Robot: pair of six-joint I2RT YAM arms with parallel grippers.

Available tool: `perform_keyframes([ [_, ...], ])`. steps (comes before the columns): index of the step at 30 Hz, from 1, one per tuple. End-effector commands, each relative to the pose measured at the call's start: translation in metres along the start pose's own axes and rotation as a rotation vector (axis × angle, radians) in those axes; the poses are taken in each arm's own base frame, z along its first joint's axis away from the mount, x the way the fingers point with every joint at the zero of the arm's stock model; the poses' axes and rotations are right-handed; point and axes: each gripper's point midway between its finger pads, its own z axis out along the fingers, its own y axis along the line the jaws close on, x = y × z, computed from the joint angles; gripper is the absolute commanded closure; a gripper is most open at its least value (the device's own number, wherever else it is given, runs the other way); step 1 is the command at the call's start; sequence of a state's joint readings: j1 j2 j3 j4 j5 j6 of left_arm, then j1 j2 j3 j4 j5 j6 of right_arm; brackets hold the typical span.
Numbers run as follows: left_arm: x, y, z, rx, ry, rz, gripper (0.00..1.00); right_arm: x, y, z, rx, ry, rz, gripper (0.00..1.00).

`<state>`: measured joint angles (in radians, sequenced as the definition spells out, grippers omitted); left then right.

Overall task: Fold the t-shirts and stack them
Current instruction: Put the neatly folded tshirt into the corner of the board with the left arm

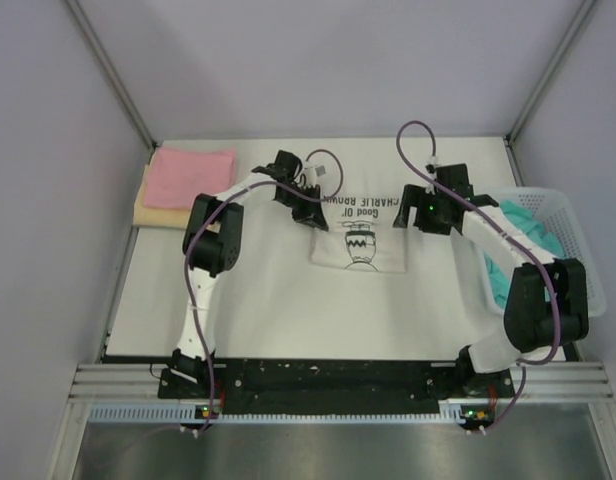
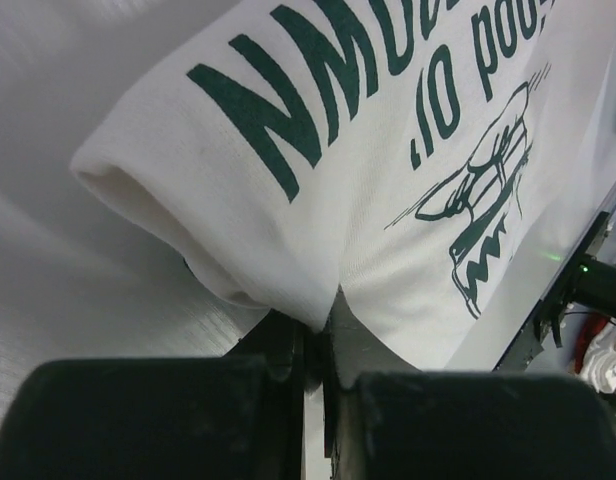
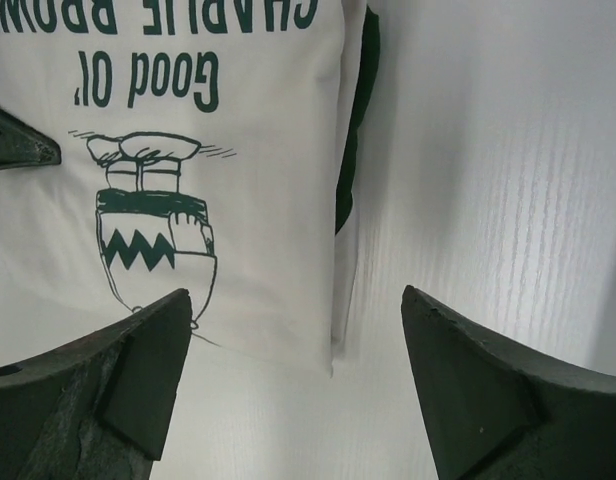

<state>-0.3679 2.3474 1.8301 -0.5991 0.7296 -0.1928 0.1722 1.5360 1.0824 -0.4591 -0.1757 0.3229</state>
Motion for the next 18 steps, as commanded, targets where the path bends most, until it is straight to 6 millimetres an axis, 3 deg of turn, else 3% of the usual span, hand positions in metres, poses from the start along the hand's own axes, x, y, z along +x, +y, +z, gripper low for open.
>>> perform_keyframes([
  [1,-0.01,-0.008,-0.04,0.044,-0.061,-0.004,1.0,-0.014,-0.004,-0.024,0.029,-0.088,-0.042,0.16],
  [3,-0.018,-0.002,-0.066,0.014,-0.107,0.031,1.0,-0.014,-0.006,-0.033,0.041,-0.104,-0.053,0.14],
  [4,-0.023,0.007,-0.08,-0.028,-0.131,0.06,1.0,-0.013,-0.007,-0.035,0.048,-0.107,-0.062,0.01],
  [11,-0.041,0.056,-0.183,-0.376,-0.189,0.277,1.0,-0.006,-0.015,-0.048,0.09,-0.101,-0.095,0.01],
  [18,-0.056,0.081,-0.249,-0.659,-0.171,0.377,1.0,-0.005,-0.019,-0.05,0.106,-0.098,-0.112,0.01],
])
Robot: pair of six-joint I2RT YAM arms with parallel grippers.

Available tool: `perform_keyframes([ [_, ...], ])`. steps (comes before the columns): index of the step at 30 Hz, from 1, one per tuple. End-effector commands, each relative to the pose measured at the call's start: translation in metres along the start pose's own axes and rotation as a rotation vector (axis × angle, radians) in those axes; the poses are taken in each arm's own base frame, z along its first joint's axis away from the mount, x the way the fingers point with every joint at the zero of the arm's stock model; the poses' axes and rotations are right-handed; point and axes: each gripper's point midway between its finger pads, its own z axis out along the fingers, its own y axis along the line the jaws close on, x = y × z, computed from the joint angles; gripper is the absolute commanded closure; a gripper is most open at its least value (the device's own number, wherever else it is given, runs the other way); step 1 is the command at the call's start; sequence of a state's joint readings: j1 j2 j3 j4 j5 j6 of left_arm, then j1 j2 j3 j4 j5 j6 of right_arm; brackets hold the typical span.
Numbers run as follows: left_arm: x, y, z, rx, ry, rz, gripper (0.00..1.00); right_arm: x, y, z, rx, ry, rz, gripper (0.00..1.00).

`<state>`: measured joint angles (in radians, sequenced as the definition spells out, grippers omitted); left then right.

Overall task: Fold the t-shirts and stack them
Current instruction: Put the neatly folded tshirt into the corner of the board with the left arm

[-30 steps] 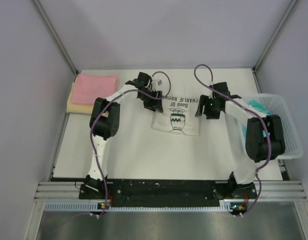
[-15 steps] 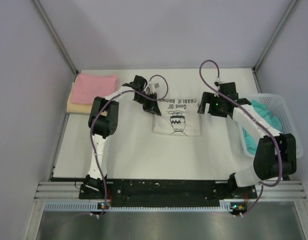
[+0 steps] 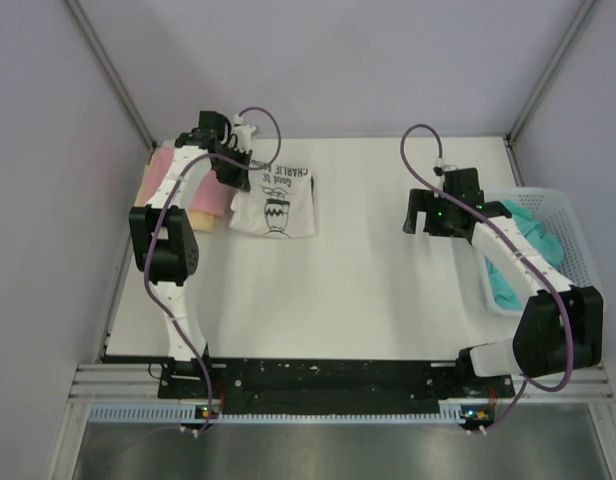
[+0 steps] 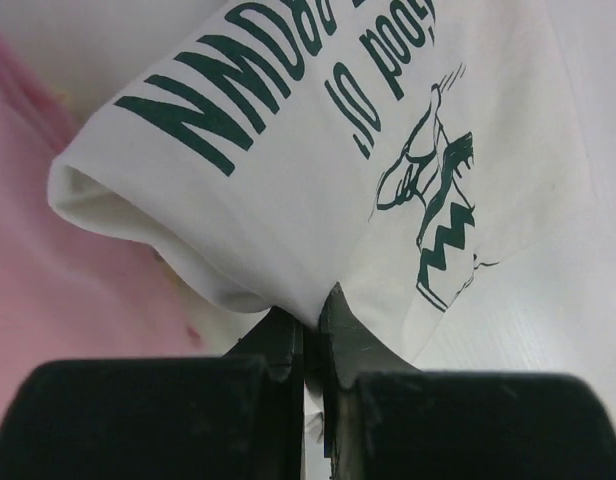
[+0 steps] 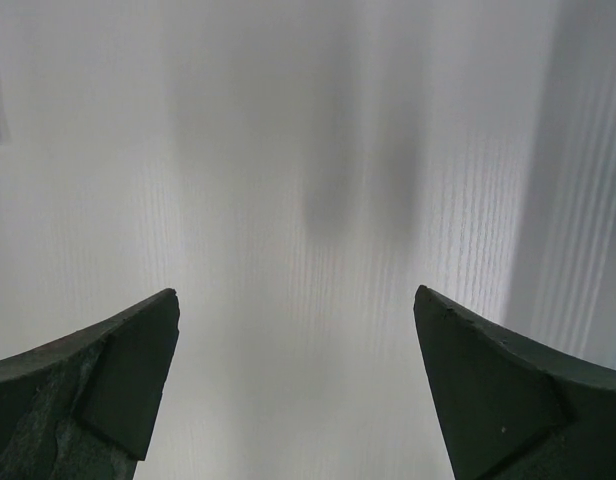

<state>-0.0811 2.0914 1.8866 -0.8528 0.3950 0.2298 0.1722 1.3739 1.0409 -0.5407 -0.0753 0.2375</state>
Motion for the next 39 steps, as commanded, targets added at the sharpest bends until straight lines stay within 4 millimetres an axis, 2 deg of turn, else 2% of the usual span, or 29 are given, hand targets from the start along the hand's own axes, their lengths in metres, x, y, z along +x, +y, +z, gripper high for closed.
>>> perform_keyframes([
  [1,-0.027,0.024,-0.051,-0.213,-0.018,0.181,1.0,-0.006,-0.006,-0.009,0.023,-0.032,-0.027,0.01],
  [6,-0.049,0.045,-0.09,-0.386,-0.051,0.265,1.0,-0.004,-0.011,-0.009,0.044,-0.024,-0.039,0.01],
  [9,-0.056,0.058,-0.117,-0.506,-0.044,0.313,1.0,-0.004,-0.011,-0.009,0.049,-0.025,-0.04,0.01],
  [13,-0.063,0.065,-0.148,-0.604,-0.053,0.364,1.0,-0.005,-0.013,-0.008,0.055,-0.026,-0.045,0.01],
  [19,-0.077,0.074,-0.185,-0.707,-0.095,0.42,1.0,-0.002,-0.015,-0.007,0.063,-0.016,-0.047,0.01],
  [25,-0.083,0.082,-0.213,-0.774,-0.096,0.46,1.0,-0.002,-0.016,-0.007,0.07,-0.017,-0.053,0.01],
  [28,-0.081,0.094,-0.22,-0.798,-0.089,0.452,1.0,-0.002,-0.016,-0.006,0.072,-0.016,-0.053,0.01],
  [31,-0.076,0.109,-0.215,-0.802,-0.069,0.43,1.0,-0.002,-0.017,-0.006,0.073,-0.013,-0.055,0.01],
  [34,-0.065,0.139,-0.212,-0.826,-0.046,0.375,1.0,-0.004,-0.016,-0.007,0.073,-0.019,-0.058,0.01],
  [38,-0.062,0.175,-0.211,-0.874,-0.053,0.329,1.0,-0.003,-0.017,-0.008,0.073,-0.018,-0.062,0.01],
  [39,-0.062,0.18,-0.205,-0.862,-0.048,0.334,1.0,-0.003,-0.017,-0.009,0.074,-0.018,-0.061,0.01],
])
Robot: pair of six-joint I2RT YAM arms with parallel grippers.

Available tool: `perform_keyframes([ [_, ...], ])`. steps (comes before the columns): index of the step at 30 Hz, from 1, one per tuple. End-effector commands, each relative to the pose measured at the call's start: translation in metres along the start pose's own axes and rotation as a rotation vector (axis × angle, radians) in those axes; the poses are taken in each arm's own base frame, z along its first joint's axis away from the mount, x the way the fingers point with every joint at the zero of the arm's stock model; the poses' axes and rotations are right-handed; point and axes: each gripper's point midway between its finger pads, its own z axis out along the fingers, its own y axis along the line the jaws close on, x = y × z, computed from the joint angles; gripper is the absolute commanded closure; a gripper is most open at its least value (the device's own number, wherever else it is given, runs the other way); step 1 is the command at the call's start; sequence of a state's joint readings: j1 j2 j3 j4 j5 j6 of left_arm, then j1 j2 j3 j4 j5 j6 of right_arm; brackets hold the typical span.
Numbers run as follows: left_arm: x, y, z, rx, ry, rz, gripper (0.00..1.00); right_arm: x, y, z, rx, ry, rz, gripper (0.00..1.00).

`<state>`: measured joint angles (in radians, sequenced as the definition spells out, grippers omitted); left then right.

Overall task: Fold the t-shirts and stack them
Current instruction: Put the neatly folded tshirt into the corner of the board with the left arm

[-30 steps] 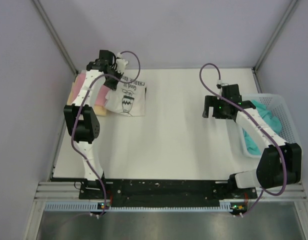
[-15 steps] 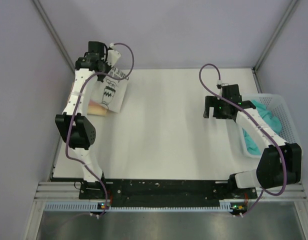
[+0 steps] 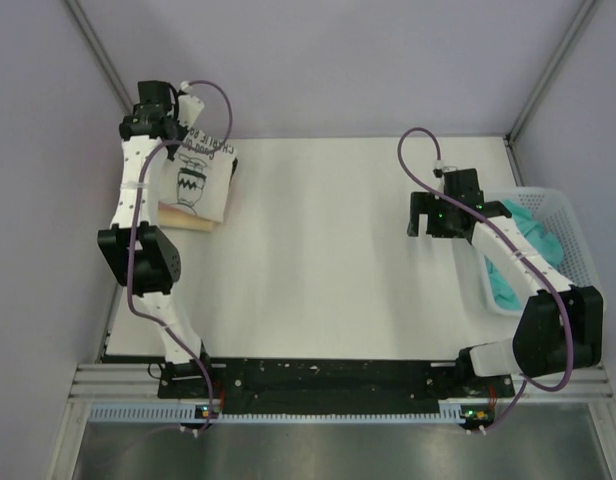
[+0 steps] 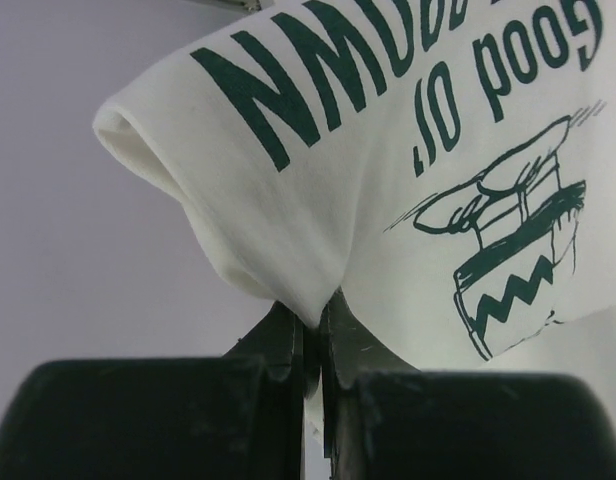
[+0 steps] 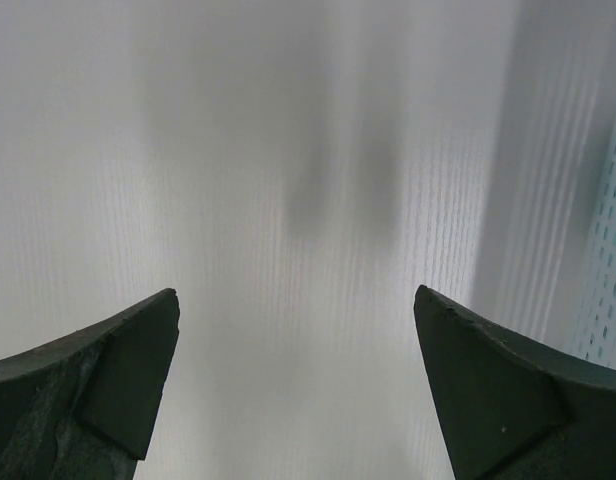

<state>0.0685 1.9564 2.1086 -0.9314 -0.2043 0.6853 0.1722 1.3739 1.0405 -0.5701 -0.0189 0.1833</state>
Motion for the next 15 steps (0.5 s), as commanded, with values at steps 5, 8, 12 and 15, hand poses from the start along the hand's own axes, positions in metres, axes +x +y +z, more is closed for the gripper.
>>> perform_keyframes([
  [5,0.001,0.054,0.051,-0.163,-0.02,-0.028,1.0,-0.008,-0.004,-0.007,0.014,-0.034,-0.012,0.01],
  [8,0.022,0.074,0.075,-0.238,0.064,-0.055,0.87,-0.007,-0.005,-0.008,0.014,-0.031,-0.012,0.01],
  [12,0.057,0.102,0.089,-0.349,0.185,-0.115,0.39,-0.006,-0.004,-0.009,0.013,-0.03,-0.013,0.01],
  [15,0.066,0.106,0.085,-0.371,0.187,-0.147,0.01,-0.008,-0.004,-0.01,0.013,-0.035,-0.013,0.01],
])
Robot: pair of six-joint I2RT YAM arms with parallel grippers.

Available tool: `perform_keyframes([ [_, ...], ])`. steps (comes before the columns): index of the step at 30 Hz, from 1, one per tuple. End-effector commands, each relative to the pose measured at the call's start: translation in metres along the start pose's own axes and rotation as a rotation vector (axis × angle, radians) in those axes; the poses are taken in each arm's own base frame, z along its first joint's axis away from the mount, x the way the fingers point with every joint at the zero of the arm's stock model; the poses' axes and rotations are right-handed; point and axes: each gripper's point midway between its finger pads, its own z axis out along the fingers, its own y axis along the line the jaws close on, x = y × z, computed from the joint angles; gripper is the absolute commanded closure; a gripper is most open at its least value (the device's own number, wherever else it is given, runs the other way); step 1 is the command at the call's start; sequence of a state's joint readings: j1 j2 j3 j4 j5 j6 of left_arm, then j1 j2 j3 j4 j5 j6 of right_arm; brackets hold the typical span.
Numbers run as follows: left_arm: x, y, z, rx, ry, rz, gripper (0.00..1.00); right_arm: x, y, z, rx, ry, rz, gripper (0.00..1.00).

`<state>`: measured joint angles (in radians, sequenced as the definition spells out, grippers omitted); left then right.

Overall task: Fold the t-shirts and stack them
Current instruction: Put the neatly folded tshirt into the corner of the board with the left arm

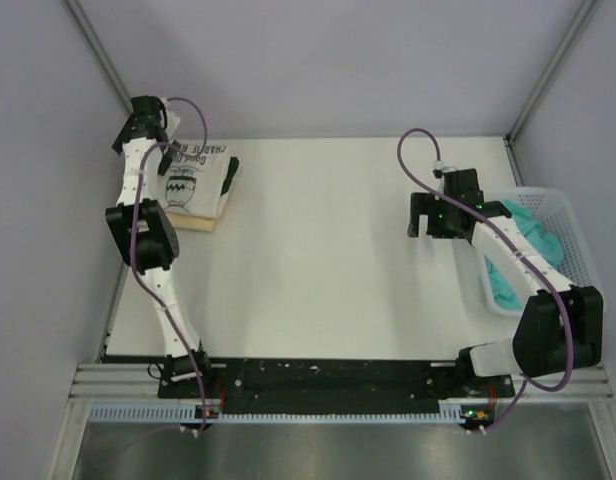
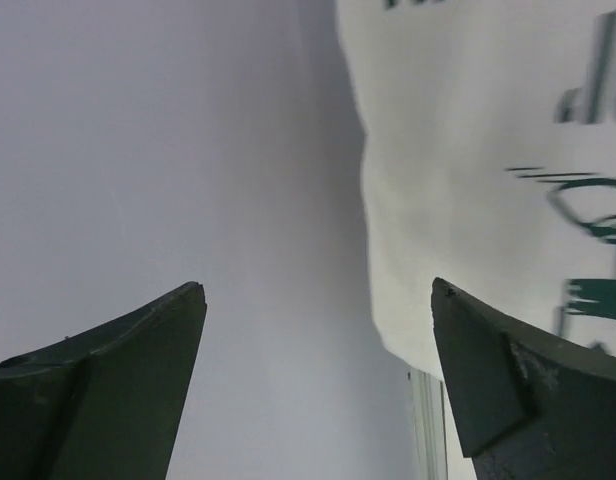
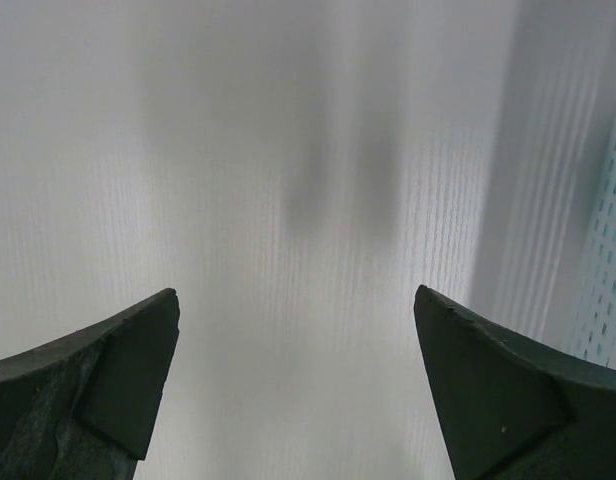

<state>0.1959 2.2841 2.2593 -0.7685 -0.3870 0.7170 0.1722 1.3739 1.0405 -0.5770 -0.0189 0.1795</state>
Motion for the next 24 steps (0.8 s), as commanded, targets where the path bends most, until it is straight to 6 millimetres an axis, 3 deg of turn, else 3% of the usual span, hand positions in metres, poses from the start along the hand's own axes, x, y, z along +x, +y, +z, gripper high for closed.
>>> perform_keyframes([
  [1,0.007,0.053,-0.026,-0.163,-0.024,-0.119,0.01,-0.009,-0.003,-0.01,0.011,-0.042,-0.009,0.01],
  [5,0.001,0.023,-0.057,-0.063,-0.109,-0.122,0.01,-0.009,-0.004,-0.011,0.011,-0.043,-0.009,0.01],
  [8,-0.004,-0.017,-0.09,0.068,-0.176,-0.119,0.01,-0.008,-0.004,-0.011,0.009,-0.043,-0.008,0.01],
  [16,0.006,-0.159,-0.187,0.498,-0.372,-0.058,0.01,-0.005,-0.001,-0.011,-0.003,-0.05,0.004,0.01],
  [20,0.026,-0.206,-0.207,0.627,-0.469,-0.116,0.01,-0.004,-0.001,-0.012,-0.01,-0.083,0.016,0.01],
  [21,0.038,-0.221,-0.211,0.671,-0.48,-0.112,0.01,-0.005,-0.001,-0.013,-0.01,-0.096,0.022,0.01],
  [24,0.061,-0.25,-0.214,0.739,-0.497,-0.139,0.01,-0.003,-0.002,-0.012,-0.008,-0.13,0.035,0.01],
])
